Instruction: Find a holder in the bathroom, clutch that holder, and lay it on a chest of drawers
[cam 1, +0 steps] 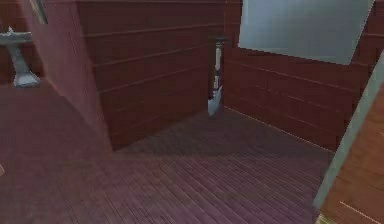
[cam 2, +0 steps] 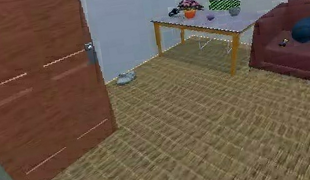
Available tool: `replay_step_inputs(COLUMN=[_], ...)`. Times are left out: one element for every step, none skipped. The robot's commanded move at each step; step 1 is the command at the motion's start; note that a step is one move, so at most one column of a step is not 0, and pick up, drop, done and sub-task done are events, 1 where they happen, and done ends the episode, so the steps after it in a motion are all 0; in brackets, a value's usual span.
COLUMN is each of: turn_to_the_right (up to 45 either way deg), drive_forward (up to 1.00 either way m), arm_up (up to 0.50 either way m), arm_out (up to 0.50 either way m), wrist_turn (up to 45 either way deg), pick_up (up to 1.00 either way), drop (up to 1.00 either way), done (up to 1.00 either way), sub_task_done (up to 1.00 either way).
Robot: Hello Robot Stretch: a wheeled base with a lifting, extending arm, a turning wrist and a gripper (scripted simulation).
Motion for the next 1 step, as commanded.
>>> replay_step_inputs(turn_to_the_right=[45.0], drive_forward=[0.0], arm_up=[0.0], arm_out=[0.0], wrist_turn=[0.0], pick_up=[0.0], drop=[0.0], done=[0.0], sub_task_done=[0.0])
